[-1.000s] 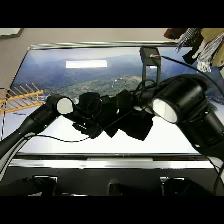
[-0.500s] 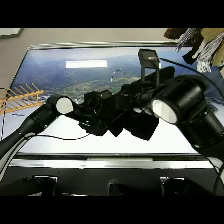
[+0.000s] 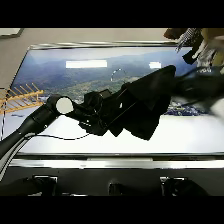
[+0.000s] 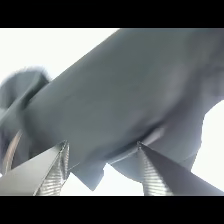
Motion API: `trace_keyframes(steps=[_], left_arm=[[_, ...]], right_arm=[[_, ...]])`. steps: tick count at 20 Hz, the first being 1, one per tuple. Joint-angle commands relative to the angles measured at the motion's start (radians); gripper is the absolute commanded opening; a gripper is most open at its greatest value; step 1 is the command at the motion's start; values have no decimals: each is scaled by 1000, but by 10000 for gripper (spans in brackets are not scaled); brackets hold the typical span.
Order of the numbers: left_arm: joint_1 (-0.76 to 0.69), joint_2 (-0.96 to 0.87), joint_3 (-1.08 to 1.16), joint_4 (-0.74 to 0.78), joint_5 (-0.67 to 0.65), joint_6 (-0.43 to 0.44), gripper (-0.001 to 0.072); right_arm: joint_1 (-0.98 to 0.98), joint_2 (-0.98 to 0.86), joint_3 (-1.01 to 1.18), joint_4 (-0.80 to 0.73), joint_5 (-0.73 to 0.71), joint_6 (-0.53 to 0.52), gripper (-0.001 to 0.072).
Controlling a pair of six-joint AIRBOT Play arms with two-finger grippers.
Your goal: Fold the clothes and pants, and hang the long-sleeved shirts on hangers.
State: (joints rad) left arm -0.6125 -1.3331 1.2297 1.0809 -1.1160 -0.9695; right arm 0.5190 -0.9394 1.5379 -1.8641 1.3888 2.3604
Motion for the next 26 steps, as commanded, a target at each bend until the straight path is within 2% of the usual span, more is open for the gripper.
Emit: trace_keyframes(steps=[1,2,3,4,6,7,8,12,14,17,19,26], left_arm=[[0,1,1,0,2,0,16],[0,1,1,0,2,0,16],[0,1,1,0,2,0,16],[0,1,1,0,2,0,16],[0,1,1,0,2,0,16],[0,1,1,0,2,0,16],[0,0,1,0,2,0,16],[0,0,1,11,-2,0,16],[0,0,1,15,-2,0,17],[0,-1,1,32,-13,0,17],[0,-1,1,39,-17,0,17],[0,-1,1,64,-20,0,17]], right_arm=[[-355,8,51,314,11,-230,543],[-460,-20,69,504,10,-453,542],[-533,-47,75,673,9,-726,542],[-560,-66,75,755,18,-967,542],[-536,-99,75,800,67,-1609,544],[-509,-114,75,793,80,-1851,544],[-485,-132,75,789,79,-1971,544],[-388,-227,75,790,108,-2074,544],[-323,-249,75,761,46,-2130,544],[-257,-250,75,681,-119,-2137,544],[-257,-253,75,680,-157,-2136,544],[-257,-327,75,674,7,-2132,543]])
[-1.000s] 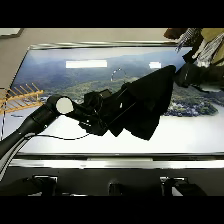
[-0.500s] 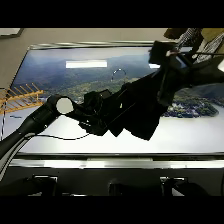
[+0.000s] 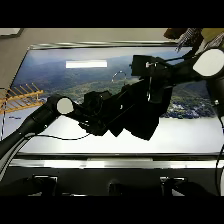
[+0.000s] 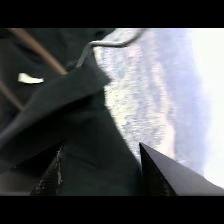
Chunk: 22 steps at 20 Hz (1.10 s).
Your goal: Fold the clothes and pants, and hang the long-sleeved shirts on hangers.
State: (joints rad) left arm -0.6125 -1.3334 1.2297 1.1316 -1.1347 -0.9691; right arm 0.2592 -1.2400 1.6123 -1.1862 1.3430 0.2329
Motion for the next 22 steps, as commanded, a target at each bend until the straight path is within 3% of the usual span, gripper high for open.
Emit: trace_keyframes(steps=[1,4,6,10,14,17,18,20,22], left_arm=[[0,-1,1,14,-2,0,17],[0,-1,1,24,-2,0,17],[0,-1,1,24,-1,0,17],[0,-1,1,25,-1,0,17],[2,0,1,25,-1,-1,35],[31,0,1,25,0,-86,423],[52,1,1,25,0,-141,509],[99,10,1,24,-1,-217,545],[150,32,1,24,3,-221,546]], right_arm=[[3,-31,1,2,47,0,542],[1,-53,0,34,47,18,531],[1,-58,0,42,47,27,398],[1,-52,1,42,93,49,36],[1,-14,1,37,99,48,25],[1,26,1,7,99,48,23],[1,37,1,-5,100,54,23],[1,51,0,-20,106,70,23],[1,54,0,-39,113,70,20]])
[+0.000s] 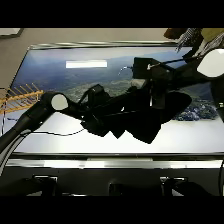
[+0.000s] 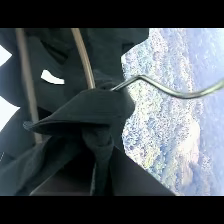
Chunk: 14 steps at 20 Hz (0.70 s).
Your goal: Fold the clothes and pants, and hang the long-sleeved shirts on hangers.
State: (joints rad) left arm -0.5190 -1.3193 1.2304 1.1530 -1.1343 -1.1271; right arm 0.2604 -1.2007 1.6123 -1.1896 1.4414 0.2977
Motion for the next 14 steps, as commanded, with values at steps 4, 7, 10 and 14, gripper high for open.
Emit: trace_keyframes(steps=[4,7,10,14], left_arm=[[199,93,0,3,9,-89,556],[311,105,-10,2,4,-235,558],[364,79,-86,-57,47,-305,557],[321,-9,-150,-201,144,-287,557]], right_arm=[[0,14,0,-38,15,27,20],[0,14,0,-38,12,38,20],[0,14,0,-39,-10,39,21],[0,13,0,-43,-18,63,22]])
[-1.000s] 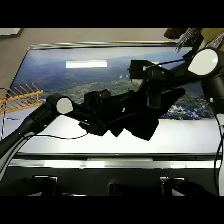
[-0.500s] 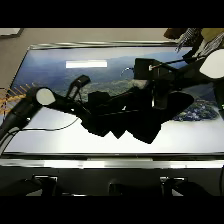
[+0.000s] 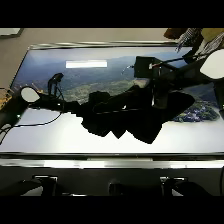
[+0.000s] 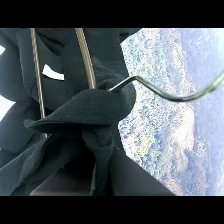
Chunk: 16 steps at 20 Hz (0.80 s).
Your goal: Fold the clothes and pants, and hang the long-sleeved shirts on hangers.
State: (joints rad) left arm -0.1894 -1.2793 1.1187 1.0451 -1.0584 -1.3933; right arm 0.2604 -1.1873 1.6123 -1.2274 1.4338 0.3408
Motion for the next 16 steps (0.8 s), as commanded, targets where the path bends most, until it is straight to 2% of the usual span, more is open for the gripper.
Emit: trace_keyframes(steps=[1,4,9,10,11,12,13,14,16], left_arm=[[-30,-77,-38,-107,103,-21,557],[-84,-154,-38,-141,194,-21,556],[-129,-239,-37,-208,256,-21,551],[-133,-247,-38,-208,265,-21,510],[-137,-250,-38,-208,275,-21,402],[-137,-250,-37,-209,280,-21,276],[-137,-249,-37,-216,281,-20,69],[-135,-248,-30,-216,276,-19,20],[-121,-236,9,-214,272,-17,18]], right_arm=[[0,-1,0,-12,-9,27,22],[0,-4,0,-16,-6,42,22],[0,-4,-1,-19,-7,50,22],[0,-4,0,-19,-7,65,22],[0,-4,0,-20,-6,77,22],[0,-4,0,-20,-6,89,22],[0,-4,-1,-20,-6,100,22],[0,-4,0,-20,-5,108,22],[0,-4,-1,-20,6,138,22]])
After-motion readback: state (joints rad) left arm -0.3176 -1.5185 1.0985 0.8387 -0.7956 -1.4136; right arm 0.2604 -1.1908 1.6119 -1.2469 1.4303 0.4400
